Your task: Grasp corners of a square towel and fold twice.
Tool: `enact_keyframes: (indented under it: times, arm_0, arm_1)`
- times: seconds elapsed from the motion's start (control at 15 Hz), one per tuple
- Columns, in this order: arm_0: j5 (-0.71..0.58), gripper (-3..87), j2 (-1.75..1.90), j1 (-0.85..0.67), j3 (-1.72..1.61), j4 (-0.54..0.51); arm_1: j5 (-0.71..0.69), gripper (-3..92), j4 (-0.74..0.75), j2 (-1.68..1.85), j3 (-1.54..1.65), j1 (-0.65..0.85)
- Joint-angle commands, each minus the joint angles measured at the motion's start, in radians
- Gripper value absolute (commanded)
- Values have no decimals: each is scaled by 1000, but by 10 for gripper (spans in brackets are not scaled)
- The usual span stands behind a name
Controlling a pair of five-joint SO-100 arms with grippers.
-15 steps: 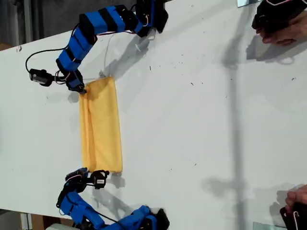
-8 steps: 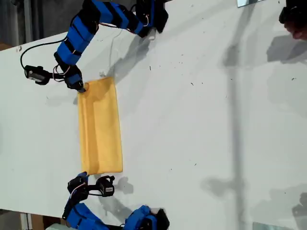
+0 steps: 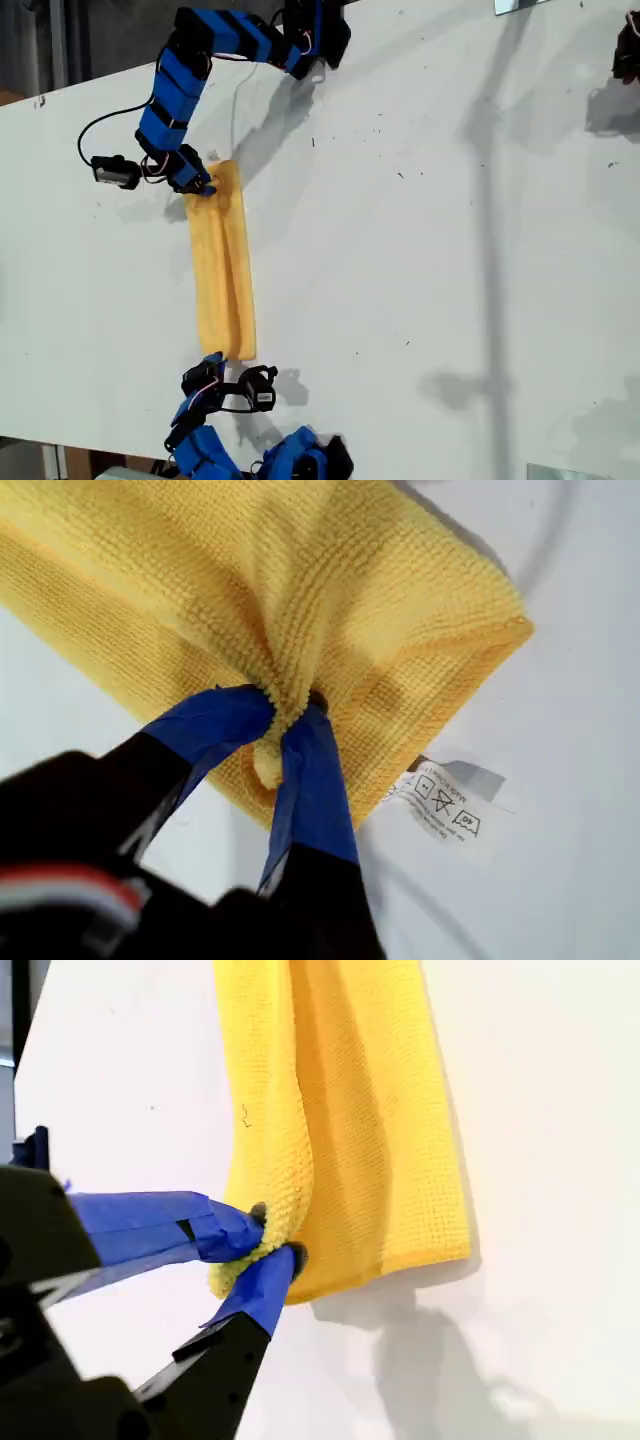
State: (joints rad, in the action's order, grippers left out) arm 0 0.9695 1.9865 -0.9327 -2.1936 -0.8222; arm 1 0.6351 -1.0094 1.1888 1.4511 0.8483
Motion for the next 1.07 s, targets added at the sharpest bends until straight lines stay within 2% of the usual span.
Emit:
enact_keyframes:
  times: [0.0, 0.2, 0.47, 1.0]
  arm_0:
    - [43, -3, 103, 71, -41, 9]
    - [55, -3, 161, 114, -120, 25]
    - [75, -3, 173, 173, -184, 63]
    - [40, -3, 81, 40, -169, 49]
  arm_1:
    - [52, -1, -26, 37, -5, -35]
    - [78, -1, 18, 192, 120, -69]
    - [69, -1, 18, 213, 192, -8]
    - [67, -1, 14, 172, 172, -5]
